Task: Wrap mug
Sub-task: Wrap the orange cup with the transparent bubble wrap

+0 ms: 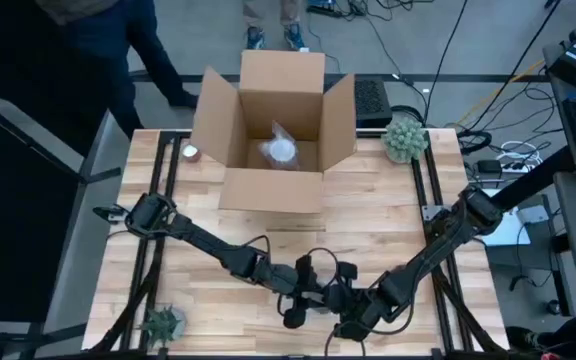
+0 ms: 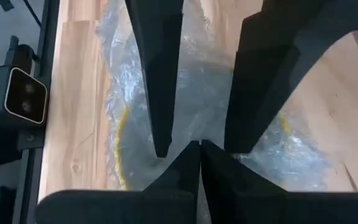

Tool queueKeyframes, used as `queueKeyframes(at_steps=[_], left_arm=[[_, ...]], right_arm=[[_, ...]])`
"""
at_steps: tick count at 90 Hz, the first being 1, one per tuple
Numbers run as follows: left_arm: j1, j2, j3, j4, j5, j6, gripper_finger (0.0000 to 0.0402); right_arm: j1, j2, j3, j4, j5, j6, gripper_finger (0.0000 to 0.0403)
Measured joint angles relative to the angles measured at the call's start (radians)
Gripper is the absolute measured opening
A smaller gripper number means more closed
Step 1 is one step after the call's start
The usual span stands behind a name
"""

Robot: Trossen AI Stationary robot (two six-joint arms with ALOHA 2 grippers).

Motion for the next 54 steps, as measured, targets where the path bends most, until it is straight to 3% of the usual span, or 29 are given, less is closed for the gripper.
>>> queueKeyframes(at_steps=[22,54], left_arm=[[0.000,-0.004,0.043,-0.053,0.018,0.001,0.0143],[-0.020,-0.194,0.075,-0.432,-0.036,-0.030,0.0143]], right_arm=[[-0.001,-0.004,-0.001,0.000,-0.003,0.000,0.0000],[-0.002,-0.004,-0.001,-0.003,-0.005,-0.003,0.0000]])
